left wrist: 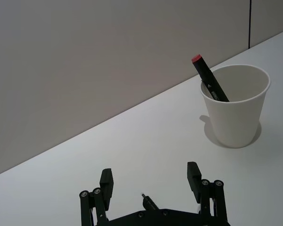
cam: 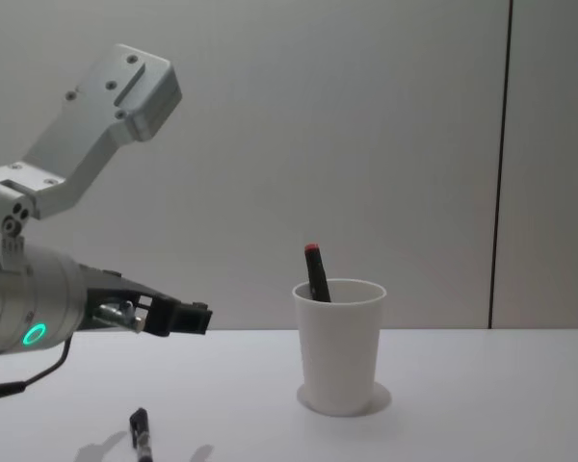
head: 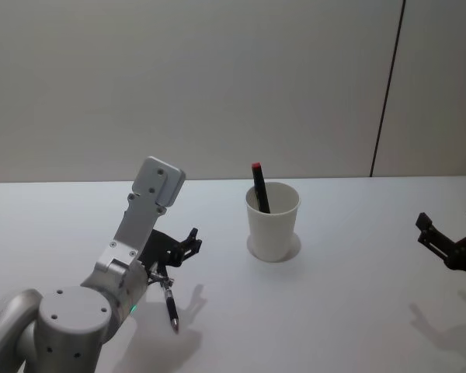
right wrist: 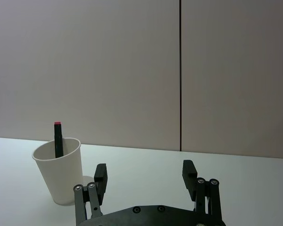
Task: Place the pen into the pen holder.
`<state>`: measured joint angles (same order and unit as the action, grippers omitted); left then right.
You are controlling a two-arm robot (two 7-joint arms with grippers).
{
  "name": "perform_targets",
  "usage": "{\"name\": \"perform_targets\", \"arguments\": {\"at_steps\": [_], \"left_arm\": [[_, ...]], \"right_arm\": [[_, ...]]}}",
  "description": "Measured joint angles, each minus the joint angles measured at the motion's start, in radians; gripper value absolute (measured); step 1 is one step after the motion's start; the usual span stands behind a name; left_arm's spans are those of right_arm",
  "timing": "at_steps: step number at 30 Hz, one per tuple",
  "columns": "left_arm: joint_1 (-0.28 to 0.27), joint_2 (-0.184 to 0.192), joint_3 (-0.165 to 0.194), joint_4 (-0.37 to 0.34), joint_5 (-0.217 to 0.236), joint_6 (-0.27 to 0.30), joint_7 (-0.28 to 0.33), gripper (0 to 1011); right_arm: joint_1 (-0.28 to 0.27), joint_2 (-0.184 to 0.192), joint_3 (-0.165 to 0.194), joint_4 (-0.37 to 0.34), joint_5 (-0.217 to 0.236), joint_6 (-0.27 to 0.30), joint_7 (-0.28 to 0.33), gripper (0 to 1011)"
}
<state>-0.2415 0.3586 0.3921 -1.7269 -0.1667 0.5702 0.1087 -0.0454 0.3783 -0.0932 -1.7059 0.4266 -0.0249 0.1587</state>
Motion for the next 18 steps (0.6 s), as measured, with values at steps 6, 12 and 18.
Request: {"name": "perform_targets", "arguments": {"at_steps": [6,12,18], "left_arm": [[0.003,-0.013,-0.002,-0.001,-0.014,0.016,0.017,1004],[0.003,-0.019,-0.009,0.005,-0.022,0.025,0.022,1004],[-0.001,-0.018,-0.020,0.016,-0.021,0.030,0.010,1004]], "right_arm": [[0.000,0.000,0.000,0.000,0.000,0.000,0.000,1002],[0.000,0.000,0.000,0.000,0.000,0.000,0.000,1001],[0.000,0.000,0.000,0.000,0.000,0.000,0.000,1002]]}}
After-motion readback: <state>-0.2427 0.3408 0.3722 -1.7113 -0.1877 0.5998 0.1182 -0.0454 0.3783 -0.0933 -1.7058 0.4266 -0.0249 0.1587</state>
